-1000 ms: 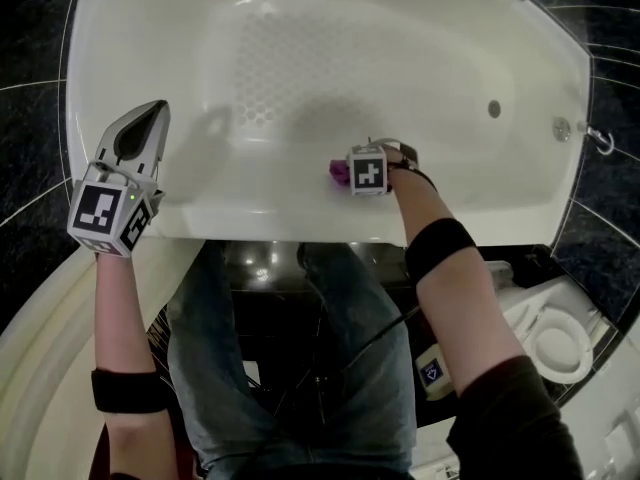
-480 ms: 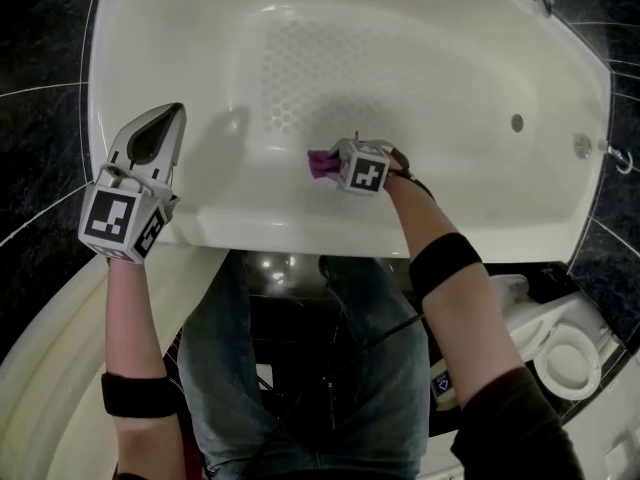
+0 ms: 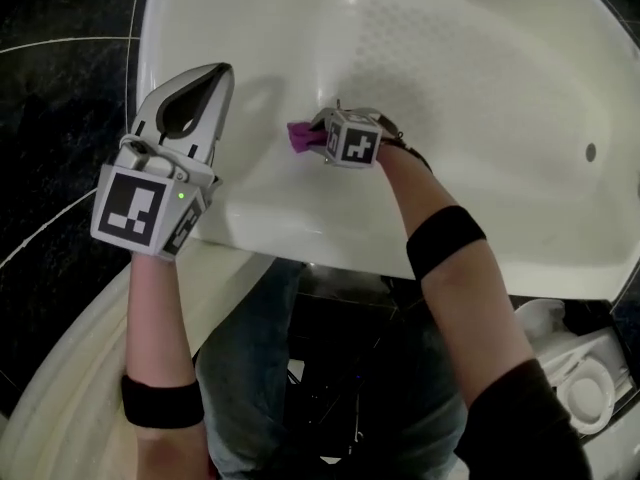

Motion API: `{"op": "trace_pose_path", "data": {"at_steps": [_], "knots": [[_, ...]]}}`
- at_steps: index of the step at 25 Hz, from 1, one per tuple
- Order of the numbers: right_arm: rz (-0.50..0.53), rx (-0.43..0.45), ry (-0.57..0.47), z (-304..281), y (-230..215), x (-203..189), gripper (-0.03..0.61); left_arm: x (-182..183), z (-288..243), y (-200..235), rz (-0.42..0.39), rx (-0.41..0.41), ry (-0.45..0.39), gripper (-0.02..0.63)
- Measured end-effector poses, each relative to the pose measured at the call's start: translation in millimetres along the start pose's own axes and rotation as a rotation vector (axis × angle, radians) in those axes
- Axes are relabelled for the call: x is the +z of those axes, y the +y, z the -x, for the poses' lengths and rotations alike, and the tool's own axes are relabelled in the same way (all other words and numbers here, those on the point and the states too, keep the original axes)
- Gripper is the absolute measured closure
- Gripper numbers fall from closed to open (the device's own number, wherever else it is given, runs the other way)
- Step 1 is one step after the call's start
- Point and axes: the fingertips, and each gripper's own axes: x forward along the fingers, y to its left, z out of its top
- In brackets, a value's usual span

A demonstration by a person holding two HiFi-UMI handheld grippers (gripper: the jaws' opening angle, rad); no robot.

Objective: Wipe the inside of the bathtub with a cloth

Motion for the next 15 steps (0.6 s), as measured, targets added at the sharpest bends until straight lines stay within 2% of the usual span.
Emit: {"op": "trace_pose_path", "data": {"at_steps": [4, 8, 11, 15], "knots": [[0.047, 0.016, 0.032, -31.4, 7.5, 2.3, 0.468, -7.1, 5.4, 12.5, -0.001, 0.005, -0.010, 0.615], [0.052, 0.042, 0.061, -29.7, 22.7, -16.1, 0.469, -12.5, 4.2, 10.7, 0.032, 0.014, -0.012, 0.615], [0.046, 0.088, 0.156, -14.4, 48.2, -58.9, 0.476, -9.3, -3.9, -6.1, 0.061, 0.004, -0.010, 0.615], [0.033, 0.115, 0.331, 36.3, 72.9, -144.4, 0.480, 11.4, -24.7, -43.5, 0.055, -0.044, -0.016, 0.615]]}}
